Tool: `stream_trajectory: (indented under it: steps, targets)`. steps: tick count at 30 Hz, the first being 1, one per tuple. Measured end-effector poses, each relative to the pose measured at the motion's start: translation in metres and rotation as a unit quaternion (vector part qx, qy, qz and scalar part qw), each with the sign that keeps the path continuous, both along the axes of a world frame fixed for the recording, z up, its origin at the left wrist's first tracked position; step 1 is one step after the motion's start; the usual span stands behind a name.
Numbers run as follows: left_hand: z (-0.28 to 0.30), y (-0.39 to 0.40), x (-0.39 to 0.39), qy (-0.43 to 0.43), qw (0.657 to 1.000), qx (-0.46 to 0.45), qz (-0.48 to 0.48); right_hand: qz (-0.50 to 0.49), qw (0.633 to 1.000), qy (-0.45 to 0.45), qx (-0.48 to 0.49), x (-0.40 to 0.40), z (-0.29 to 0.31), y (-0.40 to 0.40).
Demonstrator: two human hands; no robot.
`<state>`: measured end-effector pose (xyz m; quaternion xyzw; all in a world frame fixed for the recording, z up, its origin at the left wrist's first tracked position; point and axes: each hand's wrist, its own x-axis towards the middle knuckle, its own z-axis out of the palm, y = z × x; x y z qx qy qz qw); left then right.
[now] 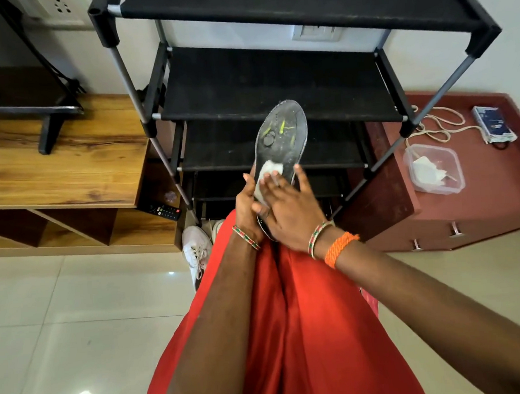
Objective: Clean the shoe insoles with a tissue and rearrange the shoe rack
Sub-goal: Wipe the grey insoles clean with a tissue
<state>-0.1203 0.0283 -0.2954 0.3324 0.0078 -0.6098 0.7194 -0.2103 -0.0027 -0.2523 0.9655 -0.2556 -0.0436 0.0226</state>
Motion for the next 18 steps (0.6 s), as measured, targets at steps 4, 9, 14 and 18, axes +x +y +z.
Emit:
stream_trajectory:
  steps: [4,9,14,18]
  targets:
    - [-0.002,-0.002,0.004,-0.006,0.999,0.033,-0.009,0.028,1.000,-0.003,0.010,-0.014,-0.005,0.017]
    - [-0.007,-0.003,-0.002,0.000,0.999,-0.001,0.037,-0.046,0.997,-0.002,-0.065,0.005,0.001,-0.014]
    - [-0.007,-0.001,-0.004,-0.002,0.999,-0.030,0.036,-0.115,0.992,-0.027,-0.041,0.017,-0.003,-0.021]
    - [-0.007,0.004,0.006,-0.028,0.999,0.020,0.004,-0.044,0.998,-0.047,-0.011,0.006,-0.007,0.019]
